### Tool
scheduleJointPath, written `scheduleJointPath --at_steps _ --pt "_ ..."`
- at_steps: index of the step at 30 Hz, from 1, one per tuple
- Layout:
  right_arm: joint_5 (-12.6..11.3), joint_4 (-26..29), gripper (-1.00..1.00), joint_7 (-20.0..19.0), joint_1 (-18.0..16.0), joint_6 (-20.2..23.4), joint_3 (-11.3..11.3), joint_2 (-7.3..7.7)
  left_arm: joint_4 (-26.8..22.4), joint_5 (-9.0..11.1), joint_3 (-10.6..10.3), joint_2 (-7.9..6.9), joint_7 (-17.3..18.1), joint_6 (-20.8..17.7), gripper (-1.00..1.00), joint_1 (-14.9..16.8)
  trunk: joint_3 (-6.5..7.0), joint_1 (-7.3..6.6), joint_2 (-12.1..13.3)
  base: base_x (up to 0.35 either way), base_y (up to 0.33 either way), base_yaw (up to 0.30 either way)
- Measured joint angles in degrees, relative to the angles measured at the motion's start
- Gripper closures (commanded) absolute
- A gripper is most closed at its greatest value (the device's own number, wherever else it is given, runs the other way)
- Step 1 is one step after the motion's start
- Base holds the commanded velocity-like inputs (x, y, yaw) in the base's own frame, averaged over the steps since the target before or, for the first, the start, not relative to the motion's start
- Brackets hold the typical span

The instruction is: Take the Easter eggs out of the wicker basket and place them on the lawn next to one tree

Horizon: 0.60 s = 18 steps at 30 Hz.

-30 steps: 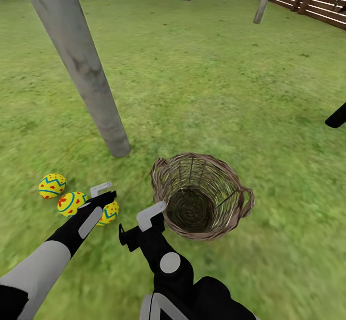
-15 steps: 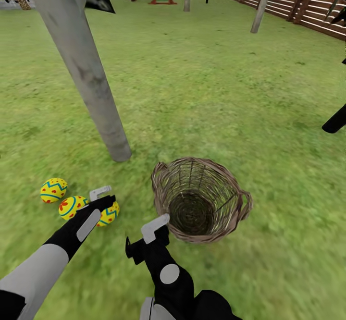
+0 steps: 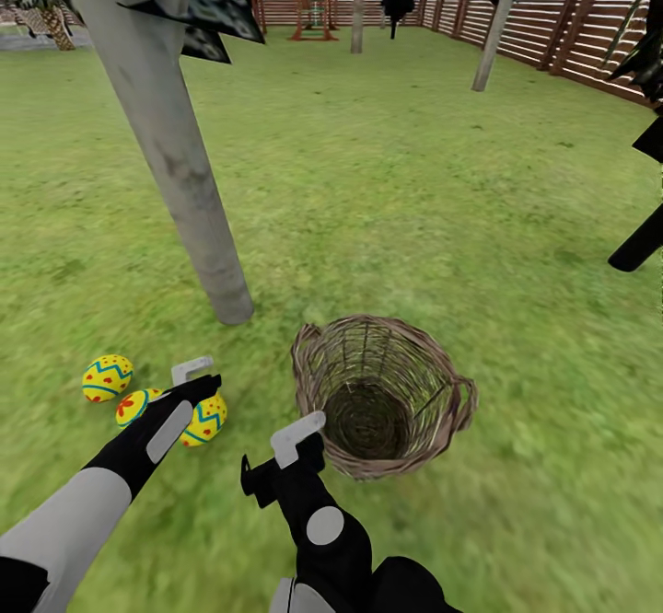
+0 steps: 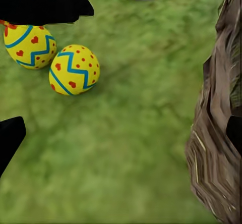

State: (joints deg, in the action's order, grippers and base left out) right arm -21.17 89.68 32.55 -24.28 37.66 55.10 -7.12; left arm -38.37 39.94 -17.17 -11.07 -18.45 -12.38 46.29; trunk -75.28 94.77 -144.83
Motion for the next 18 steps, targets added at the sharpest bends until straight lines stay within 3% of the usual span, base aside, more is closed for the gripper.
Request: scheduleJointPath --at_steps 18 --pt "0.7 1.0 -1.0 0.1 0.1 0.0 1.5 0.05 0.0 0.0 0.0 0.0 0.0 0.0 -1.0 0.0 3.99 -0.46 0.2 0.0 0.0 0.0"
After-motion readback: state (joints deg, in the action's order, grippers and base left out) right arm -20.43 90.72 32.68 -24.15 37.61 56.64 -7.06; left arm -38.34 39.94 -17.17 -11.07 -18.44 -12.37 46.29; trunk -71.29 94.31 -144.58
